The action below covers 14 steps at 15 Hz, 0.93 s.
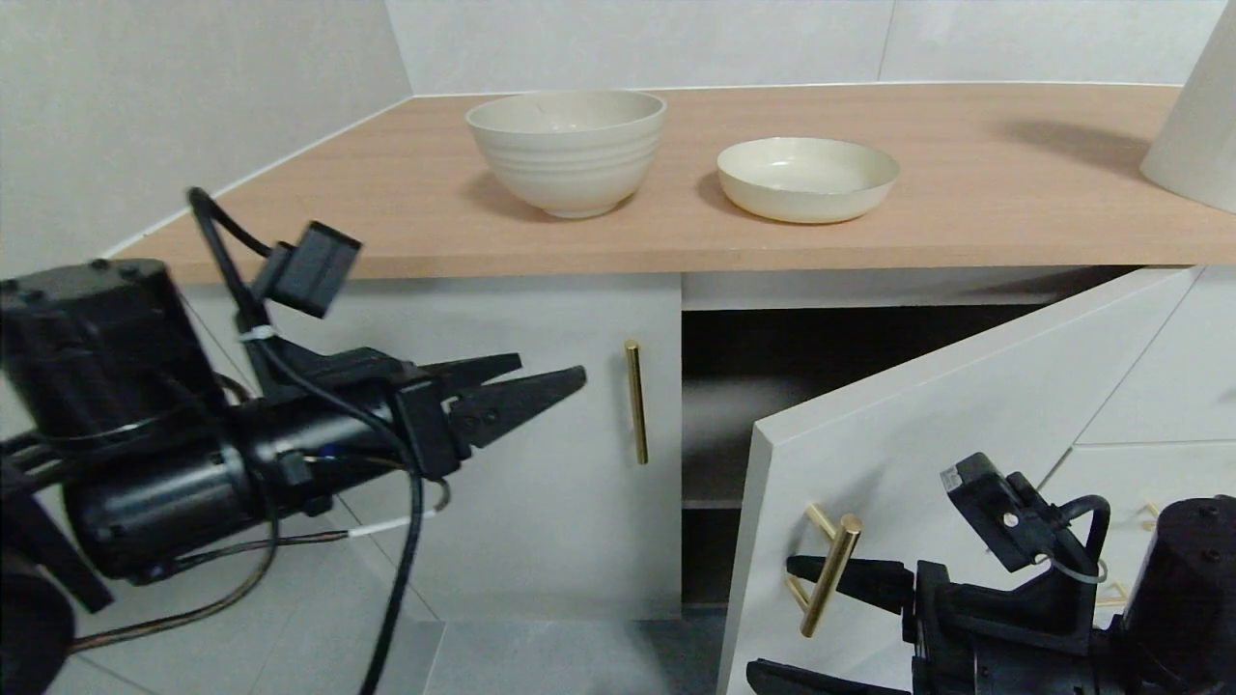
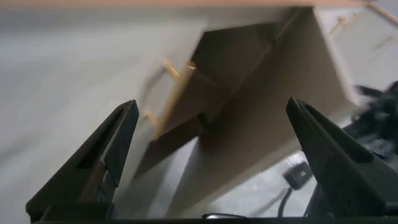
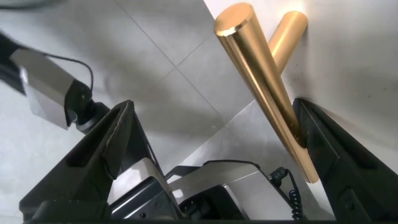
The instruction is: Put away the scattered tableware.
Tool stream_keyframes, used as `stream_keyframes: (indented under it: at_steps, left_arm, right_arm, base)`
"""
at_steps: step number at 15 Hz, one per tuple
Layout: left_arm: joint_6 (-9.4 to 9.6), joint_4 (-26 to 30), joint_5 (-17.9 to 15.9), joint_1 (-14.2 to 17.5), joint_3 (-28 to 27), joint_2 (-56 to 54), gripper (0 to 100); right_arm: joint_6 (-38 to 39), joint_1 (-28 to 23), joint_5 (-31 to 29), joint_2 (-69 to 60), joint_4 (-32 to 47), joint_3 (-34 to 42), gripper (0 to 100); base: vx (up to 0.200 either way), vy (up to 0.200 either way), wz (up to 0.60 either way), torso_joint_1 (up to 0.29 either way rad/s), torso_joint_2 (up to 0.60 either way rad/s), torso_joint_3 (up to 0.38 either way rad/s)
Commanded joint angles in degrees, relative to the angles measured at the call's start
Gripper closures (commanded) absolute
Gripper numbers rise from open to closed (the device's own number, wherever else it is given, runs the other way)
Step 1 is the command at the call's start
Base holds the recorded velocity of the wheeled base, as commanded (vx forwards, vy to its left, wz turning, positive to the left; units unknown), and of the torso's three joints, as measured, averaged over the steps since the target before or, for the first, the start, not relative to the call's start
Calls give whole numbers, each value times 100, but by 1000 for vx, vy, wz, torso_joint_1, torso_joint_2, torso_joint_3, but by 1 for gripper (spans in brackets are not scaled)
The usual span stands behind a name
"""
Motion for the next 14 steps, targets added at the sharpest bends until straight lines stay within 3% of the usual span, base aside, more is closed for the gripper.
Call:
stream_keyframes:
  at_steps: [1, 3, 6, 7, 9, 14]
  left_arm:
    - [-27, -405, 440, -692, -33, 1101, 0]
    - [-27, -669, 950, -1219, -6, 1506, 0]
    - [-18, -1407, 1644, -1623, 3, 2139, 0]
    - [-1, -1706, 1811, -1650, -6, 2306, 100]
    - [-1, -2031, 1890, -1667, -68, 2446, 100]
    - [8, -2075, 1829, -1720, -15, 2235, 100]
  right_arm:
    - [10, 2, 19, -27, 22, 17, 0]
    - [10, 2, 19, -36, 22, 26, 0]
    - [10, 11, 19, -27, 22, 26, 0]
    - [10, 11, 19, -27, 22, 26, 0]
    - [10, 2, 19, -18, 22, 26, 0]
    - [10, -7, 1, -45, 22, 8, 0]
  base:
    - [0, 0, 0, 0, 0, 0]
    - [0, 0, 0, 0, 0, 0]
    - [0, 0, 0, 0, 0, 0]
    - [0, 0, 0, 0, 0, 0]
    - [0, 0, 0, 0, 0, 0]
    - [0, 0, 0, 0, 0, 0]
